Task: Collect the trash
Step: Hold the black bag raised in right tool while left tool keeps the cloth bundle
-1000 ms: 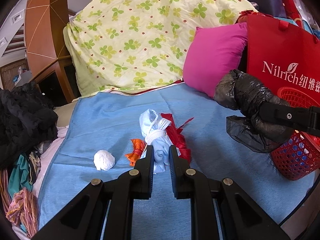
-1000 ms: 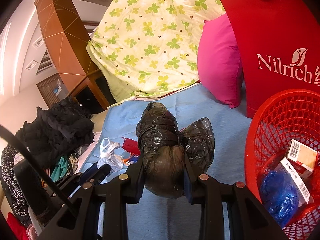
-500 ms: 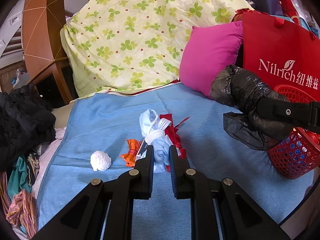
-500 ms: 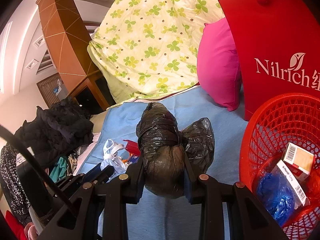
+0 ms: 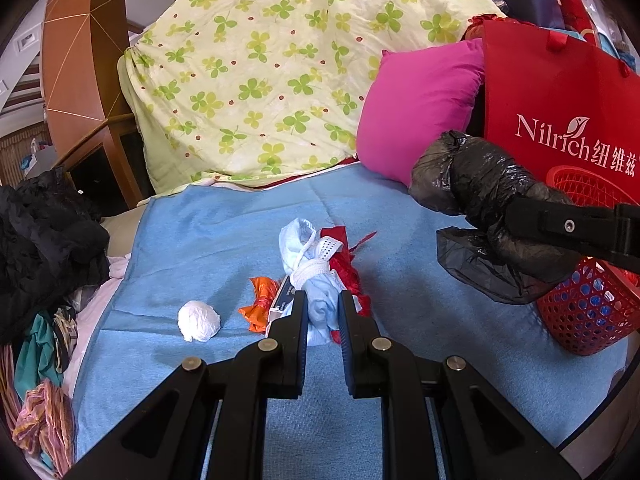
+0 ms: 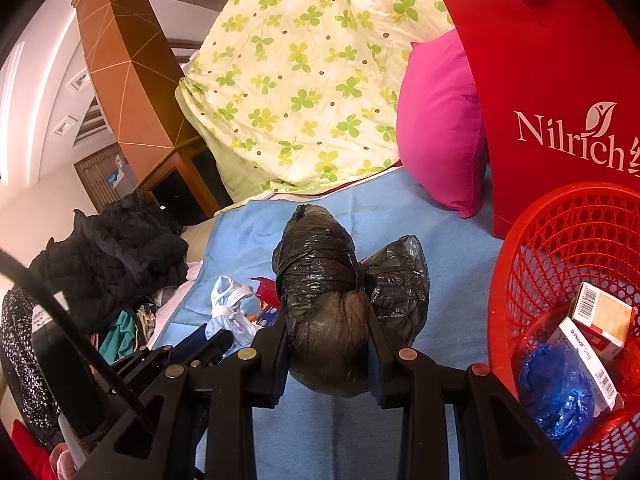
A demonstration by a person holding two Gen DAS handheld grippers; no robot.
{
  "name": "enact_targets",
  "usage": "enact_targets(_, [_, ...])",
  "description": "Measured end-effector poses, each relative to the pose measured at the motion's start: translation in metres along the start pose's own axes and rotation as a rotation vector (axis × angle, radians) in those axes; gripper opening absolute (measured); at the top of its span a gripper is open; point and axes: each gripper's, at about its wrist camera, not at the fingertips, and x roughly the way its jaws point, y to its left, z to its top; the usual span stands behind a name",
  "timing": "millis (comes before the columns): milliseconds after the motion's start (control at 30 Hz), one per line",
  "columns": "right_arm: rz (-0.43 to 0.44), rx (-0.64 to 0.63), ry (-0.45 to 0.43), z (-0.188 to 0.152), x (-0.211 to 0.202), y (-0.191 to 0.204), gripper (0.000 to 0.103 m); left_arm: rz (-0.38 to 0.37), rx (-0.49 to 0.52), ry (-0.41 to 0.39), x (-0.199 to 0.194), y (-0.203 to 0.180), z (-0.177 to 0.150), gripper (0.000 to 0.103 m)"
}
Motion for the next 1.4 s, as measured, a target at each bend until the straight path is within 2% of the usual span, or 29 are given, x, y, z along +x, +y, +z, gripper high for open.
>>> enact_targets(833, [0.007, -0.015, -0.003, 0.002, 0.0, 0.004, 0.034, 0.019, 0.009, 0.001, -0.006, 0.008, -0.007, 0.016])
enact_targets(1400, [0.032, -0.076, -0.074, 0.003, -0.021, 0.035, 0.034, 0.087, -0.058, -0.01, -0.048, 0.025, -0.022, 0.016])
